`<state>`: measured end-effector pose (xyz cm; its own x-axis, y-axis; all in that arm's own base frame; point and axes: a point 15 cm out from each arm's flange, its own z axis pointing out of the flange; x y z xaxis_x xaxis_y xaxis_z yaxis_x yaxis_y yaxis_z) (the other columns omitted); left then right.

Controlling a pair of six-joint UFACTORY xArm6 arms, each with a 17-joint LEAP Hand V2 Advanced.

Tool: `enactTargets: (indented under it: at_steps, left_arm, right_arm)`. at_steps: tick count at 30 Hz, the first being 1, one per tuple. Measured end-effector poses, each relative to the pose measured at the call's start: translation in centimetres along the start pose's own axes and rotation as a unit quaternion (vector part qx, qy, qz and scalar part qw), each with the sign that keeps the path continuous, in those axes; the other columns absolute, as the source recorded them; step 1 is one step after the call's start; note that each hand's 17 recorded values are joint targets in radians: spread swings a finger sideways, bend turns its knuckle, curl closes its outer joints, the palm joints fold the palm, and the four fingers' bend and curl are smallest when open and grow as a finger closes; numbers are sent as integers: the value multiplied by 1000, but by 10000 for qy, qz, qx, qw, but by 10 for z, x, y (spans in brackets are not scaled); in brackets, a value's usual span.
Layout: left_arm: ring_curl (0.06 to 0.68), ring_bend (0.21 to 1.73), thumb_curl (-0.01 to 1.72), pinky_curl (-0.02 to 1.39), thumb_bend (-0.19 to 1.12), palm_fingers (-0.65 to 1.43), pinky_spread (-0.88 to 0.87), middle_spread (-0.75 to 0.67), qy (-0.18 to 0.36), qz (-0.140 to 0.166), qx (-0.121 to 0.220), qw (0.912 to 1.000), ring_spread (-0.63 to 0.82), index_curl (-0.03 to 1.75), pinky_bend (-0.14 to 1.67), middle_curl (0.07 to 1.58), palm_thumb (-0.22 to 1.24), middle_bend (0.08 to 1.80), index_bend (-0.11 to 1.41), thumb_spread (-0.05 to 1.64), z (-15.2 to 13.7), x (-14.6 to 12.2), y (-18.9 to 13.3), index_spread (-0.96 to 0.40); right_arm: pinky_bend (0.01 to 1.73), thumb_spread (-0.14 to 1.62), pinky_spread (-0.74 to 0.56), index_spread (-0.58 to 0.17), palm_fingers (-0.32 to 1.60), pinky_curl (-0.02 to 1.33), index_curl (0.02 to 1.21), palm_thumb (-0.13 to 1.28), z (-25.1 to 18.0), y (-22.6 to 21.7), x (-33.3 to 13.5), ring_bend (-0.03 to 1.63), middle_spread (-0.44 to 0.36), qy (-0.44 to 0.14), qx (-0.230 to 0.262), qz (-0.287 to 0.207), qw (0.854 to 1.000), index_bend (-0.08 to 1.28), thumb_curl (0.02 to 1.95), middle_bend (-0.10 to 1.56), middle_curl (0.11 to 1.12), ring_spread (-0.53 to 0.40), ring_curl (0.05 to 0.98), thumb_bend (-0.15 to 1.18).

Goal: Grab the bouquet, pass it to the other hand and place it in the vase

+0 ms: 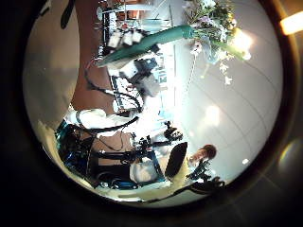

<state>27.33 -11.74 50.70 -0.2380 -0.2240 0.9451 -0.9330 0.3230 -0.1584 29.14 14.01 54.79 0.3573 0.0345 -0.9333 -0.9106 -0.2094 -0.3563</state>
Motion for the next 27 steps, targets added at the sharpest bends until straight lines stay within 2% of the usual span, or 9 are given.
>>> enactTargets:
  at_steps: [6, 14, 20, 27]
  left_arm:
    - [223, 451, 317, 318, -32, 45, 552, 487, 390, 273, -117, 9988, 577, 302, 201, 332, 50, 201, 165, 868, 7, 15, 3, 168]
    - [215, 437, 325, 302, -30, 116, 529, 433, 644, 244, -86, 9976, 566, 318, 178, 349, 72, 240, 189, 858, 11, 28, -1, 186]
    - [210, 424, 331, 281, -29, 170, 514, 361, 645, 239, 35, 9976, 550, 344, 171, 365, 99, 270, 195, 861, 11, 20, -10, 174]
    - [217, 472, 335, 243, -28, 336, 468, 209, 811, 151, -104, 9965, 479, 366, 153, 434, 132, 447, 192, 868, 20, 21, -10, 137]
  right_arm:
    - [1260, 833, -192, -203, 1141, 862, 840, 1095, 17, 15, 31, 1492, -126, 329, -474, 27, 9983, 1230, 1223, 1394, 777, -182, 683, -5]
    - [1244, 835, -197, -202, 1138, 892, 835, 1091, 41, 39, 55, 1489, -126, 210, -914, 284, 9952, 1234, 1246, 1402, 776, -184, 685, -5]
    - [1231, 837, -201, -201, 1138, 915, 831, 1089, 50, 47, 57, 1486, -126, 261, -1133, 300, 9928, 1237, 1262, 1404, 774, -186, 688, -6]
    - [1218, 838, -205, -201, 1139, 935, 828, 1087, 59, 53, 64, 1484, -126, 471, -1345, 343, 9892, 1239, 1276, 1405, 773, -187, 691, -6]
